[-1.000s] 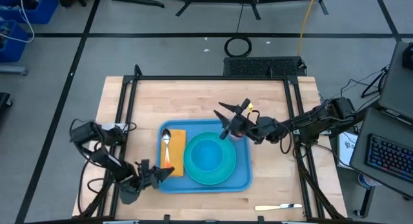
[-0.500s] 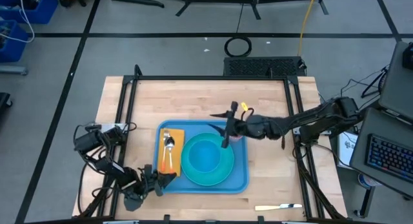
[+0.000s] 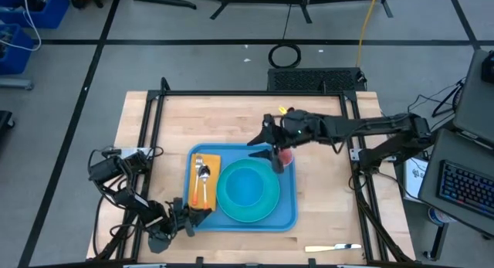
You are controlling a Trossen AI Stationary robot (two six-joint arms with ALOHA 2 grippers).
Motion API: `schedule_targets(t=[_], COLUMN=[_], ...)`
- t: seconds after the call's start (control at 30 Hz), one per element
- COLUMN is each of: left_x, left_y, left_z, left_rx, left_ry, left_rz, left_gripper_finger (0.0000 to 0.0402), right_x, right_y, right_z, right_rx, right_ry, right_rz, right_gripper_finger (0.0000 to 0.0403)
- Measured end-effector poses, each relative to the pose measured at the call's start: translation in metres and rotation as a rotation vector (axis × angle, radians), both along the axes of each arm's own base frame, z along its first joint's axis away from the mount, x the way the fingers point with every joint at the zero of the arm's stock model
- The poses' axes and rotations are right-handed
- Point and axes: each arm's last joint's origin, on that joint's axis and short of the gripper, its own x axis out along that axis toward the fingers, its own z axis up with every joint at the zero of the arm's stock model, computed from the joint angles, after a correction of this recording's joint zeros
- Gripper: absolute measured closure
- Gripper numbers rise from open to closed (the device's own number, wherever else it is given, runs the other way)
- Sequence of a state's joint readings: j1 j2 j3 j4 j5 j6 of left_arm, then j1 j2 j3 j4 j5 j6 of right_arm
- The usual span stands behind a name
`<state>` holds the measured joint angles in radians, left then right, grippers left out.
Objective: Set up tray
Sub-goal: Put the spoon on top of the yellow napkin beside the fork
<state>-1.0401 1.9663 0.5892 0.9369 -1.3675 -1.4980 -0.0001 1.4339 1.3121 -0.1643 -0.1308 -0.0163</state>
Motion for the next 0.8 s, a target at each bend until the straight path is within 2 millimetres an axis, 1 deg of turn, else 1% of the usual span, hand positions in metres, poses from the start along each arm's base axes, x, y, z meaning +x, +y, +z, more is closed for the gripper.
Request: schedule_targets(t=[0.07,0.17,0.23,0.37,0.47,0.63,0.8], left_x=[0.001,0.003,0.005,0.009,0.014,0.020,0.023], left_y=[0.000,0.000,0.000,0.001,0.002,0.004,0.002], left_z=[0.000,0.000,0.001,0.001,0.001,0.001,0.002], left_rx=[0.014,0.026,0.040,0.069,0.085,0.109,0.139], left_ry=[0.008,0.020,0.032,0.057,0.079,0.109,0.126], left_rz=[-0.005,-0.020,-0.033,-0.059,-0.086,-0.132,-0.166], left_gripper_finger=[0.0396,0.0395,0.0396,0.0396,0.0396,0.0396,0.0396], right_x=[0.001,0.004,0.007,0.018,0.028,0.044,0.049], right_y=[-0.010,-0.025,-0.032,-0.038,-0.038,-0.023,-0.011], right_z=[0.001,-0.003,-0.010,-0.026,-0.036,-0.056,-0.061], right_rx=[0.080,0.172,0.194,0.178,0.181,0.149,0.099], right_ry=[0.011,0.028,0.058,0.093,0.093,0.116,0.109], right_rz=[0.042,0.123,0.140,0.165,0.190,0.209,0.219], right_gripper_finger=[0.0248,0.0248,0.0248,0.0248,0.0248,0.0248,0.0248])
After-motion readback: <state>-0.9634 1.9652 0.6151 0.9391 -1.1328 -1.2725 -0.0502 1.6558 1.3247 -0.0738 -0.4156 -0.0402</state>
